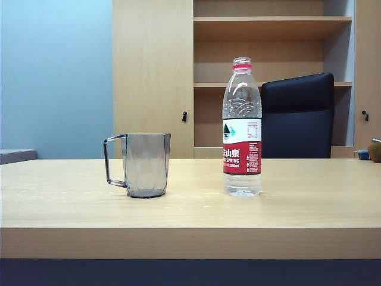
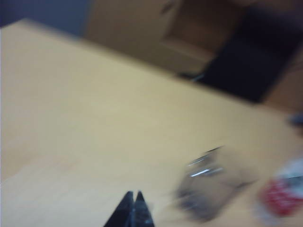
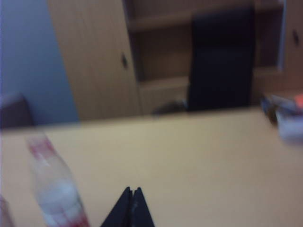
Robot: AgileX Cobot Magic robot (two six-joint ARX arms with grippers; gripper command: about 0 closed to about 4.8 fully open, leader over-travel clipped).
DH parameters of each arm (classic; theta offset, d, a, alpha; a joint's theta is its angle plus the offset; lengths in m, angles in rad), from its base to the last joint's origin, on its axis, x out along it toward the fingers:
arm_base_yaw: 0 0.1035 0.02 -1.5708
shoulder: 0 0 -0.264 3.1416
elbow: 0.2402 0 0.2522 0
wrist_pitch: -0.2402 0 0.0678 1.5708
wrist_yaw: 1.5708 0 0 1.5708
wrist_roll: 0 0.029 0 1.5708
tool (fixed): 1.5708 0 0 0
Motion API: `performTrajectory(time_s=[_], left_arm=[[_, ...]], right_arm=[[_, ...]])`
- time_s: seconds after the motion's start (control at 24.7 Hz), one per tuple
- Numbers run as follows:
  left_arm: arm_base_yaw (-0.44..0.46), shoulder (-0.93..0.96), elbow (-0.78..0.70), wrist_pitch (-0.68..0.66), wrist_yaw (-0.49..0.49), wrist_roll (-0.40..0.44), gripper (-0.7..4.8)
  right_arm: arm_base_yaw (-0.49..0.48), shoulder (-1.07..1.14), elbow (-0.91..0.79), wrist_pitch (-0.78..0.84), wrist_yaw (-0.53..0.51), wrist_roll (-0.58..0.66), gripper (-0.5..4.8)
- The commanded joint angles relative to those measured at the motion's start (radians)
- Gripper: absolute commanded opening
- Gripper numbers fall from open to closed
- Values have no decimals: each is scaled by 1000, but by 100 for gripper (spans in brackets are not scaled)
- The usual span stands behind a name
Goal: Pick up the mineral water bottle on the table and pour water into the mug until it's half full.
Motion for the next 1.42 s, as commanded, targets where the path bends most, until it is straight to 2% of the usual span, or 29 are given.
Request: performTrajectory(time_s=[0.04,0.16,0.2,0.32,0.49,0.69,0.77,0.85,0.89,0.93,1.01,1.09,1.21,1.42], left_arm=[[0,56,105,15,238,-59,-1],[0,182,166,12,376,-29,-2],[0,230,182,11,410,0,-2],[0,385,223,5,513,92,-2],[-1,537,254,4,575,169,-2],[-1,637,258,3,574,187,-2],[-1,661,257,6,569,187,-2],[0,660,258,7,550,205,-2],[1,659,258,8,546,209,-2],[1,659,258,7,546,209,-2],[0,659,258,8,547,209,-2],[0,658,258,4,548,208,-2],[0,658,258,2,554,208,-2],[0,658,258,3,554,209,-2]], right_arm=[[0,69,167,-69,-183,-10,37],[2,203,271,-102,-342,-40,160],[4,250,293,-105,-375,-49,186],[11,393,311,-63,-395,-64,199],[59,560,251,107,-304,-93,203],[179,763,78,534,-187,-79,204],[302,956,-34,782,-120,-77,264],[366,1083,-69,921,-92,-87,371],[420,1197,-76,1030,-43,-109,410],[470,1317,-73,1147,36,-145,442],[499,1436,-70,1290,57,-170,471],[510,1550,-54,1405,63,-171,479],[510,1690,-10,1491,100,-170,479],[510,1811,77,1510,105,-170,479]])
